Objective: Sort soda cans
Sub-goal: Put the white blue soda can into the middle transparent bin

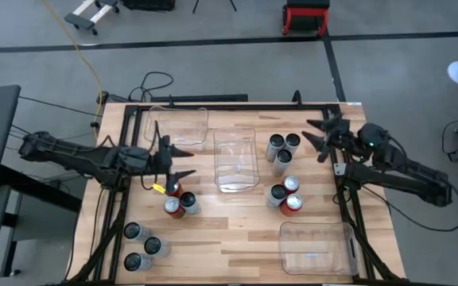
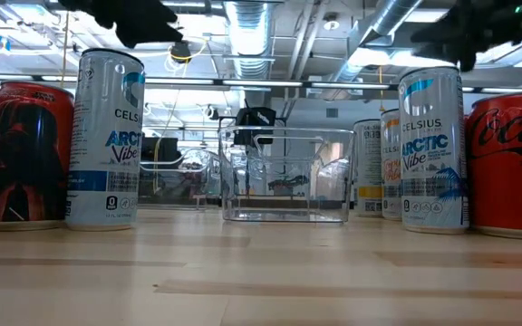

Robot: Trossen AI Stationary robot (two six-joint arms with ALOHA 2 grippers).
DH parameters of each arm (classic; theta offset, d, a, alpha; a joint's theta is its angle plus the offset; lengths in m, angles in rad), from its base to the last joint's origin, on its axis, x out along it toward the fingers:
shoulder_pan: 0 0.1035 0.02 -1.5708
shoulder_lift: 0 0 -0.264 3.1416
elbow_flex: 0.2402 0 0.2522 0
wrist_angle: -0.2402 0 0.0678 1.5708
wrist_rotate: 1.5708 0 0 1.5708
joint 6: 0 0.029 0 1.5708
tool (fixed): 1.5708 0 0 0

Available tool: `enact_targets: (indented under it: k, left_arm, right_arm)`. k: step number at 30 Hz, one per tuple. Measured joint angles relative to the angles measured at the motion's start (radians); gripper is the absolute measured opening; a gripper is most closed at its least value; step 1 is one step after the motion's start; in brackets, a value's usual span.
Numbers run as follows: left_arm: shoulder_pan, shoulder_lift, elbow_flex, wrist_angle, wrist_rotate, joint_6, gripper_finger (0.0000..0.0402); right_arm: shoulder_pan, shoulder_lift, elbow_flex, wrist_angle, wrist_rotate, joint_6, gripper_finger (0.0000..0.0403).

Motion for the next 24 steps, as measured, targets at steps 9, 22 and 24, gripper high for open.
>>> enact_targets:
  k: [9,22,24]
  left_arm:
    - [-0.108,0.008,0.155,-0.172,0.154,-0.211,0.0251]
    - [-0.234,0.156,0.158,-0.258,0.076,-0.225,0.0252]
    - [-0.233,0.168,0.158,-0.283,0.073,-0.238,0.0257]
  right_arm:
    - [0.083,0.008,0.000,-0.061,-0.112,0.148,0.0257]
    - [0.203,0.008,0.000,-0.046,-0.052,0.215,0.0257]
    - [0.208,0.008,0.000,-0.047,-0.048,0.216,0.0257]
